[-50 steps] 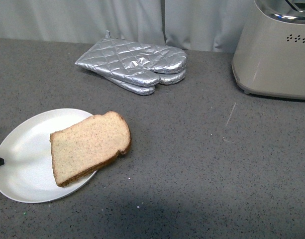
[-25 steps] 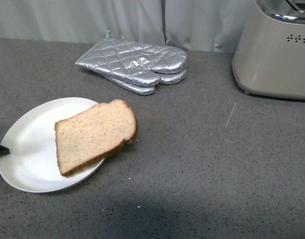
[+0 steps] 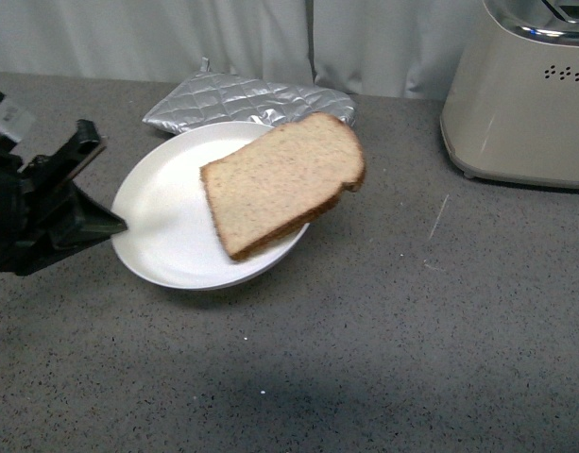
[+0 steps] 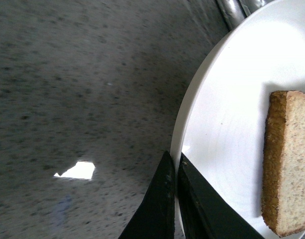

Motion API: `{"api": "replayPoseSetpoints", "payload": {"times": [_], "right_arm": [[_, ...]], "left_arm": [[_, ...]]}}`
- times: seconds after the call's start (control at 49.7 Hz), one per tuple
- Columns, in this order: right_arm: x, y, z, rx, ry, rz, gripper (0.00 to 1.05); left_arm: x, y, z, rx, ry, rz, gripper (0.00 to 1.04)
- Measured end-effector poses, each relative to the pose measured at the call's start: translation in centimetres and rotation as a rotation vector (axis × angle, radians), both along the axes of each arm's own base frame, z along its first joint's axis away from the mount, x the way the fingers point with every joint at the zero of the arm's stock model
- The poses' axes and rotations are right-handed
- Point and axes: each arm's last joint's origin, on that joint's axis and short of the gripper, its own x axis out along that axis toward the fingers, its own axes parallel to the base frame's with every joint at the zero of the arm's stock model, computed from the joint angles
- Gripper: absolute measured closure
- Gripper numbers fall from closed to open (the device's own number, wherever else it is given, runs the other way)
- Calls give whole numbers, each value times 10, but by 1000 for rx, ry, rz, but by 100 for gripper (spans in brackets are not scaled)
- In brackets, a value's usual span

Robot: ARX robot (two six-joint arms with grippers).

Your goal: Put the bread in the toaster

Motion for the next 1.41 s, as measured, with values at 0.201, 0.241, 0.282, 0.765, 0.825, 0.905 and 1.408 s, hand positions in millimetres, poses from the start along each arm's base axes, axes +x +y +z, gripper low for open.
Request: {"api": "replayPoseSetpoints", "payload": {"times": [0.201, 0.241, 0.282, 0.765, 0.825, 0.905, 1.408], "right_arm": [[0, 0, 0, 0, 0, 0, 9], [0, 0, 0, 0, 0, 0, 9], [0, 0, 0, 0, 0, 0, 9], [0, 0, 0, 0, 0, 0, 9], [0, 0, 0, 0, 0, 0, 9], [0, 0, 0, 0, 0, 0, 9], [0, 0, 0, 0, 0, 0, 9]], "left_arm": [[7, -45, -3, -16, 7, -94, 101], [7, -52, -3, -16, 8, -103, 101], [7, -57, -2, -15, 7, -111, 101], [8, -127, -10, 6, 15, -193, 101], [9, -135, -11, 14, 16, -198, 101], [9, -148, -11, 14, 15, -205, 101], [11, -186, -26, 54, 49, -198, 101]]}}
